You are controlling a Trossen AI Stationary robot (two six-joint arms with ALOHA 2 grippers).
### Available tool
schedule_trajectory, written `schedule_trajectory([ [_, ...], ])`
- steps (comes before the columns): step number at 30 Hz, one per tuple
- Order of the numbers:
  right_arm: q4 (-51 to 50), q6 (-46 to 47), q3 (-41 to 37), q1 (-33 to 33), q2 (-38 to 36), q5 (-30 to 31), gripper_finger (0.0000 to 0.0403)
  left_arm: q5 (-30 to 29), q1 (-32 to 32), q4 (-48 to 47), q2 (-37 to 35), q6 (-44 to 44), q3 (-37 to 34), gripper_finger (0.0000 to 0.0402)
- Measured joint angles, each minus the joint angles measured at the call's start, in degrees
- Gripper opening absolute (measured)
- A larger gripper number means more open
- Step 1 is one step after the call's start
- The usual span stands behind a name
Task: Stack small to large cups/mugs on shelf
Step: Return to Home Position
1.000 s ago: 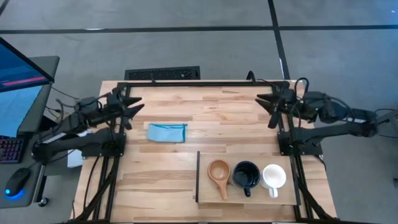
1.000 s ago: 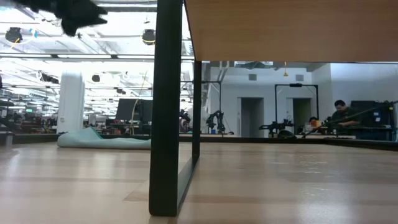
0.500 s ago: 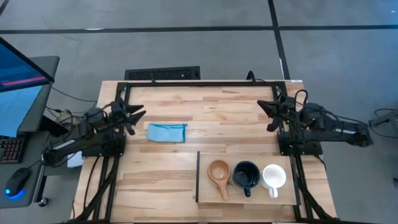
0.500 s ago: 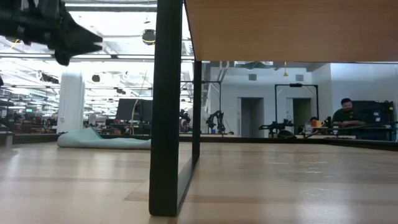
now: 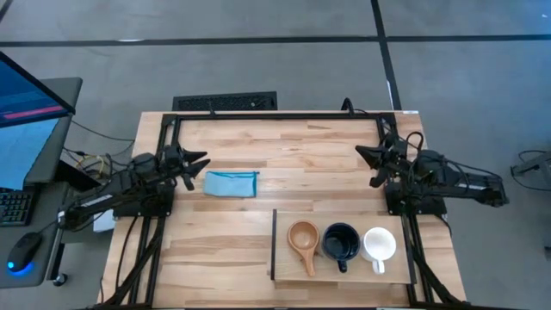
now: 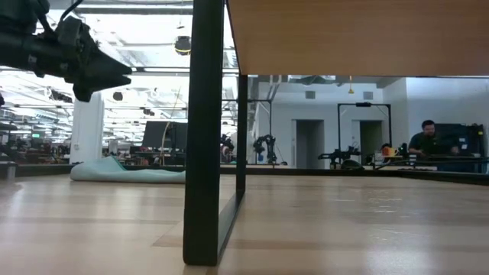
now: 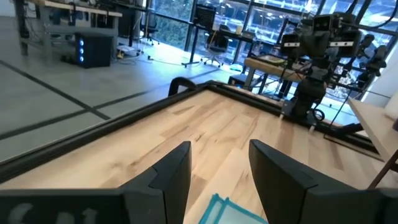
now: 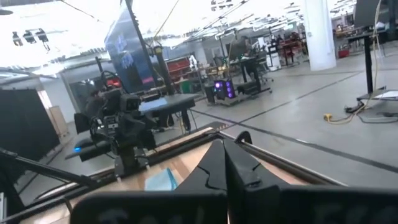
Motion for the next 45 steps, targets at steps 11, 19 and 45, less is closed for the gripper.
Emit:
schedule_trajectory([
  [11, 4.3, 0.7, -7.6, -0.4, -5.4, 0.3, 0.0002, -1.8, 0.0, -0.3, 0.0, 0.3, 0.0, 0.0153],
  [19, 4.6, 3.5, -11.0, -3.7, -5.4, 0.0, 0.0003, -1.5, 0.0, -1.7, 0.0, 0.2, 0.0, 0.0153],
  [45, 3.7, 1.5, -12.7, -35.3, -5.4, -27.8, 0.0002, 7.7, 15.4, 11.6, 3.2, 6.0, -6.5, 0.0153],
])
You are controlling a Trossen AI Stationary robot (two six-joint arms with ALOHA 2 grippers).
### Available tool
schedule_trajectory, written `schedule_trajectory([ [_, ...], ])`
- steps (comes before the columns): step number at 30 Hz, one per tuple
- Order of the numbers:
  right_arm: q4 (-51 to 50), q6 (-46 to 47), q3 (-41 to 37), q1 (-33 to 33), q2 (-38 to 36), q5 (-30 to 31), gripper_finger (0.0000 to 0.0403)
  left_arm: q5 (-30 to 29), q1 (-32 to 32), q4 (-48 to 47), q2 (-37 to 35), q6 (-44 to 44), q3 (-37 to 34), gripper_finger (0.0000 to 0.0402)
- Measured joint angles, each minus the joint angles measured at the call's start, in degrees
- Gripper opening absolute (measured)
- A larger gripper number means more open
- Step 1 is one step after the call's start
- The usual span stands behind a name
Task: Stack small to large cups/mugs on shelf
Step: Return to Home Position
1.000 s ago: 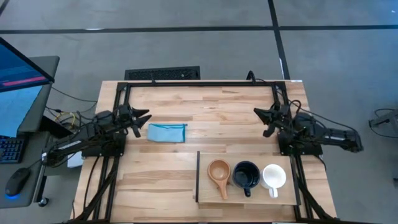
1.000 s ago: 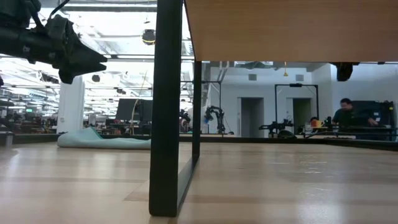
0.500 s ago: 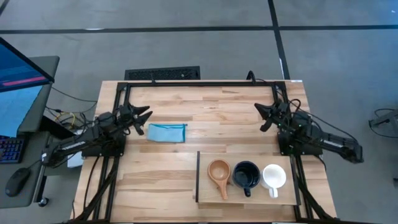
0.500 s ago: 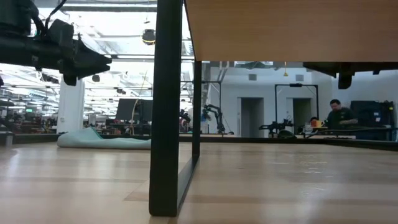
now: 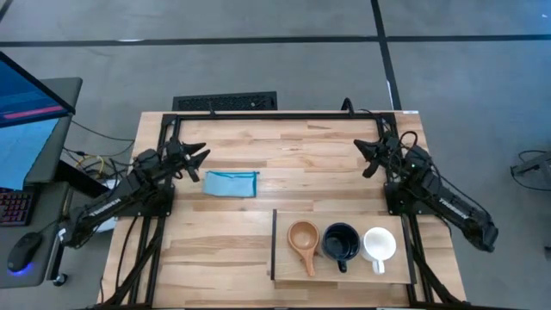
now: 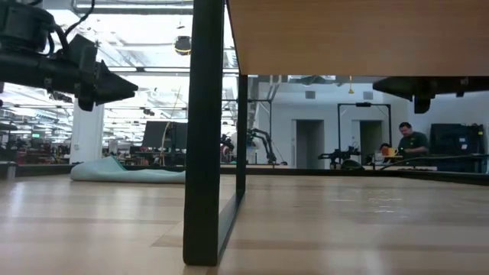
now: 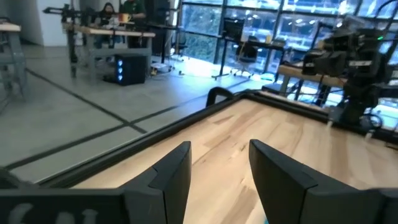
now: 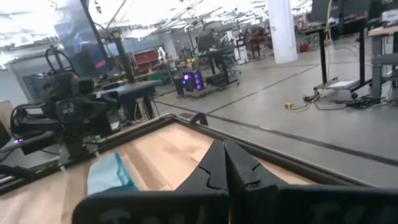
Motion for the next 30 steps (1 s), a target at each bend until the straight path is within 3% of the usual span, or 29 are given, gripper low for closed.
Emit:
schedule_trajectory([
  [7, -0.4, 0.4, 0.0, -4.3, 0.0, -3.6, 0.0002, 1.3, 2.4, 0.2, 3.3, -1.3, 0.0, 0.0153],
  [18, -0.3, 0.4, 0.0, -4.5, 0.0, -4.1, 0.0004, 0.1, 2.4, 0.1, 3.2, -1.1, -0.1, 0.0153],
  [30, 1.3, -0.4, 0.0, -4.5, 0.0, -5.2, 0.0004, 2.9, 2.3, 0.6, -3.3, 1.5, -0.1, 0.0153],
])
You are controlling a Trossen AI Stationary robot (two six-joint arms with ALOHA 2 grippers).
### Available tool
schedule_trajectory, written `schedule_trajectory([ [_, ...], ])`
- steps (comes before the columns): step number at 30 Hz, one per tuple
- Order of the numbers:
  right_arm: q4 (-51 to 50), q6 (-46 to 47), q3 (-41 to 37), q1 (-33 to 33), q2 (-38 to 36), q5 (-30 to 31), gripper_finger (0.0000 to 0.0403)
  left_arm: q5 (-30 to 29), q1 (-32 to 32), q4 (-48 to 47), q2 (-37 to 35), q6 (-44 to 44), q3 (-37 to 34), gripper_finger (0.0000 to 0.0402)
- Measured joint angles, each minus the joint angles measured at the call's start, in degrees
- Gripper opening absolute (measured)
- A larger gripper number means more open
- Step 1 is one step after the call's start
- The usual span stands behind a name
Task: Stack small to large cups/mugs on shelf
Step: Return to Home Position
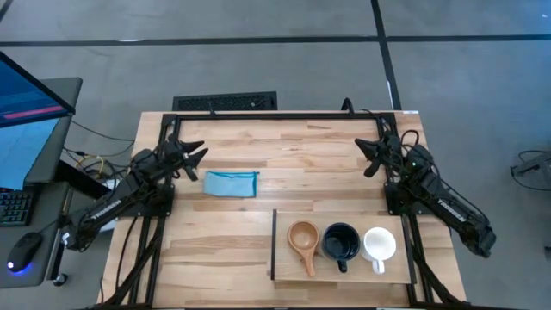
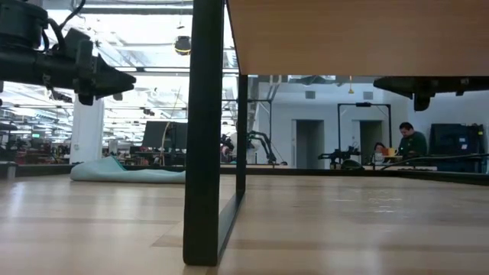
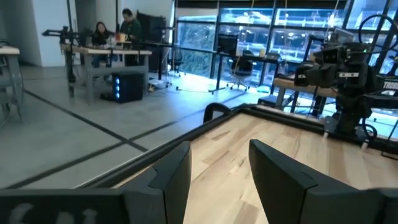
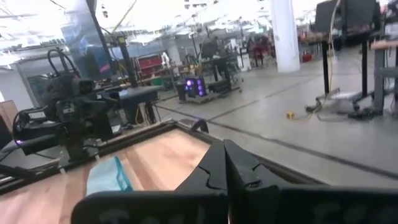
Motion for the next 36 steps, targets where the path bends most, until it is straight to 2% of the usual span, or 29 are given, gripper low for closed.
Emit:
schedule_trajectory([
  [9, 3.4, -2.2, 0.0, 0.0, 0.0, 0.0, 0.0003, 1.1, 0.0, 0.2, 0.0, 0.6, 0.0, 0.0153],
  [16, -0.9, -2.6, 0.0, 0.2, 0.0, -0.9, 0.0003, 0.4, 0.0, 0.1, 0.1, 1.8, 0.0, 0.0153],
  [21, 0.4, -2.7, 0.0, 0.2, 0.0, -2.3, 0.0003, 0.7, 0.0, 0.1, 0.2, 1.3, 0.0, 0.0153],
  [30, 1.9, -0.9, 0.0, 0.2, 0.0, -2.1, 0.0018, 0.5, 0.0, 0.1, 0.2, -12.3, 0.0, 0.0153],
  [36, 0.0, -0.2, 0.0, 0.2, 0.0, -1.5, 0.0016, -0.6, 0.0, 0.0, 0.2, -14.2, 0.0, 0.0153],
])
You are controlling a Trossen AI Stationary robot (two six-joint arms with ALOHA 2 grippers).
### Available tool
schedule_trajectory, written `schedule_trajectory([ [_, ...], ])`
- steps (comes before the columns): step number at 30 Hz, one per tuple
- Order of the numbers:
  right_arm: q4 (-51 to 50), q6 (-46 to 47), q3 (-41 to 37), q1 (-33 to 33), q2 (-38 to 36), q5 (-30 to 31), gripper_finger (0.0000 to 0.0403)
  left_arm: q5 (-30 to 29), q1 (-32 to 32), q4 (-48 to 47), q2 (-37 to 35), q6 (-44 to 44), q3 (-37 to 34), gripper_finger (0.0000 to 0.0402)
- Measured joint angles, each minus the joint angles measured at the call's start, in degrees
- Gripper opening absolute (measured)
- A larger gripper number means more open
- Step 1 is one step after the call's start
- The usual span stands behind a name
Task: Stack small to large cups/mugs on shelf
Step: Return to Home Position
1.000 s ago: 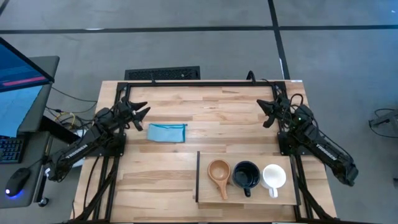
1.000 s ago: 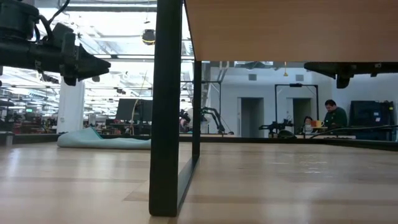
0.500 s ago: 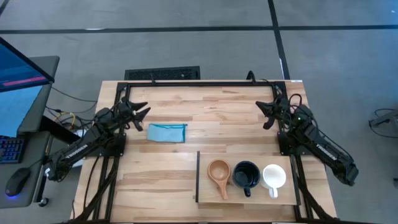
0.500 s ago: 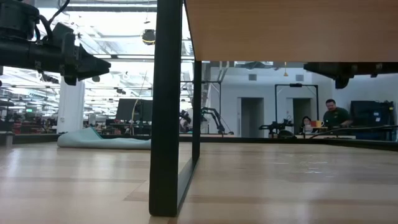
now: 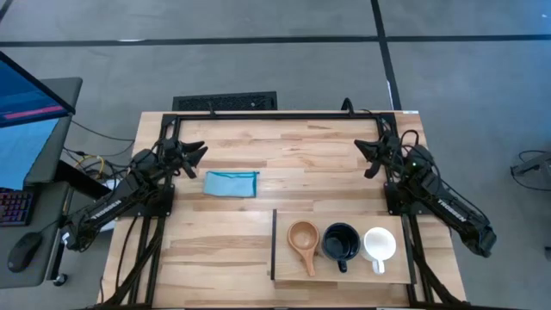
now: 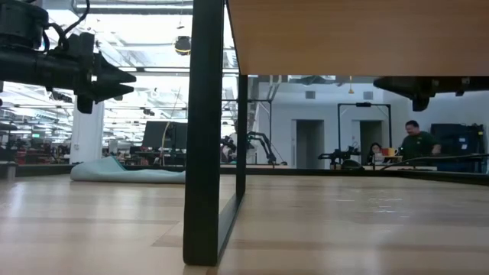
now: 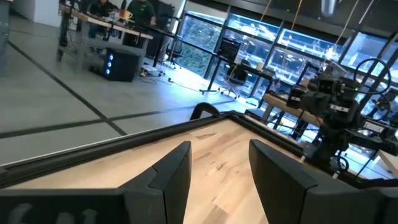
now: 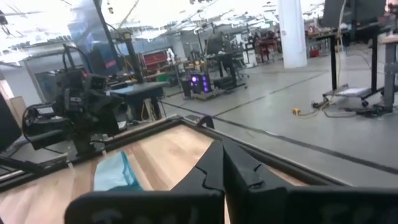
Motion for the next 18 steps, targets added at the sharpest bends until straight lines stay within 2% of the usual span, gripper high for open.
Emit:
schedule_trajectory([
  [10, -1.4, 0.0, 0.0, 0.0, 0.0, 0.1, 0.0028, -0.8, 0.0, 0.0, 0.0, 4.0, 0.0, 0.0151],
  [18, -1.4, 0.0, 0.0, 0.0, 0.0, 0.1, 0.0027, -1.3, 0.0, -0.2, 0.0, 5.5, 0.0, 0.0097],
])
